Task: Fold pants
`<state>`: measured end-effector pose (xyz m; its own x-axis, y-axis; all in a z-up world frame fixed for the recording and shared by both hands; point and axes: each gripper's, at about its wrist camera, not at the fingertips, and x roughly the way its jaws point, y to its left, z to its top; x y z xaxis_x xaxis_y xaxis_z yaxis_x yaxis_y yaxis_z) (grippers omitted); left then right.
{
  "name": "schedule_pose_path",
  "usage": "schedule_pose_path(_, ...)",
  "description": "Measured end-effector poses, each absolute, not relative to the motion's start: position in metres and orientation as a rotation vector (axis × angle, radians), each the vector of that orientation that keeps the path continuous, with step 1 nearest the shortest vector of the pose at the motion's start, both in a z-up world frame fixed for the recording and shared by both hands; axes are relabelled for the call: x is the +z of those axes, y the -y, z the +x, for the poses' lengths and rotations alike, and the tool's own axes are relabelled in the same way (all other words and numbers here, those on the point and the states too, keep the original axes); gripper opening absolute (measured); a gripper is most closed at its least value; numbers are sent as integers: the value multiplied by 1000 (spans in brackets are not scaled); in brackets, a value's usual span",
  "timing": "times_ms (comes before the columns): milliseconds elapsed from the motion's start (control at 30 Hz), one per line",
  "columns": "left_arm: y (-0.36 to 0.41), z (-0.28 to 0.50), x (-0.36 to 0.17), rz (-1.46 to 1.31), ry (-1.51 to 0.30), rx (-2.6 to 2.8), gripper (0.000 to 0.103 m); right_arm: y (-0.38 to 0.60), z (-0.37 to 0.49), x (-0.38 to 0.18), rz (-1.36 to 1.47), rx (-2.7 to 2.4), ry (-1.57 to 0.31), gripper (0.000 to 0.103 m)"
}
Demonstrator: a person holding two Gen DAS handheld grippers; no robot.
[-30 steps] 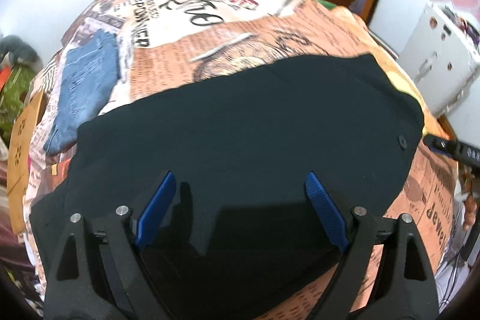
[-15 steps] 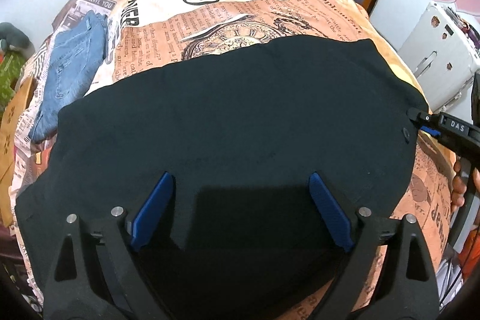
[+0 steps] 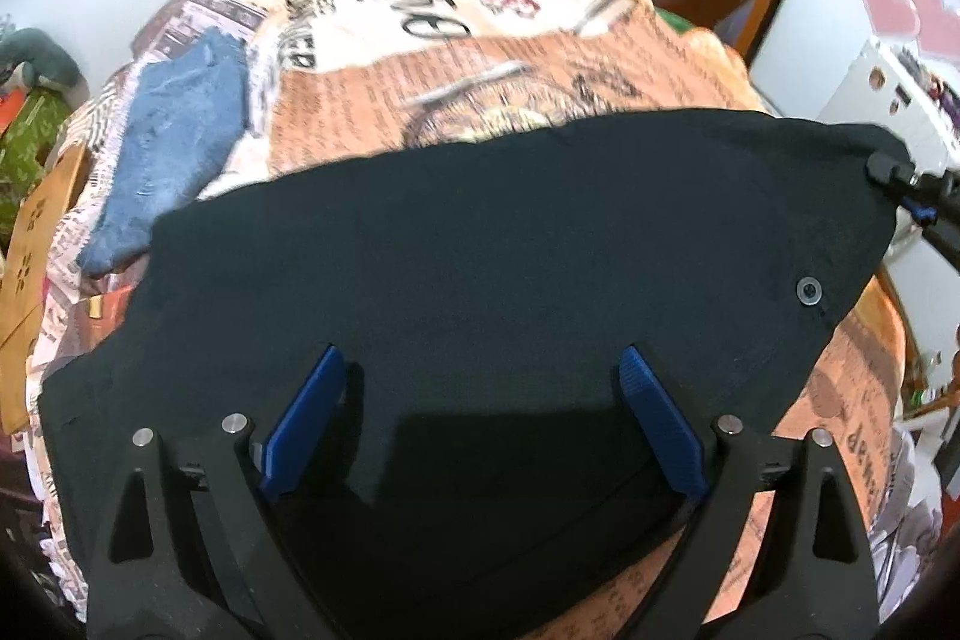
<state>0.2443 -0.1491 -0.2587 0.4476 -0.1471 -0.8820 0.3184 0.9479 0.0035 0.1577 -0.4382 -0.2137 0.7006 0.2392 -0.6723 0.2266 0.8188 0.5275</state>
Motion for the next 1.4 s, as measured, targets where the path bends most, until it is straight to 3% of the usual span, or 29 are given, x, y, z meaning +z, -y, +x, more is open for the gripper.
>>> schedule_pose_path(267,97,227,-217,129,-948,-220,94,387,181,-141,528,170,-701,13)
schedule_pose_path(533,16,208,-192,22,-872,-85,94,305,206,-113,405,345,-692,13)
schedule_pose_path(767,-46,186,-192,-57,-861,23,94,218,217,-141,295,527,-816,13)
schedule_pose_path(1000,-68,175,-205,-99,-895,69,94,150,208,-208,175,652,-1038,13)
schedule_pose_path(1167,-61,177,-210,-76,-911,63,94,135,195,-225,111,654,-1099,27)
schedule_pose_path(1233,-54,181,-208,-68,-907,48,94,141,194,-219,132,666,-1098,41)
schedule_pose_path(1400,-30,195,-198,-28,-890,-1,94,166,188,-193,137,636,-1011,45)
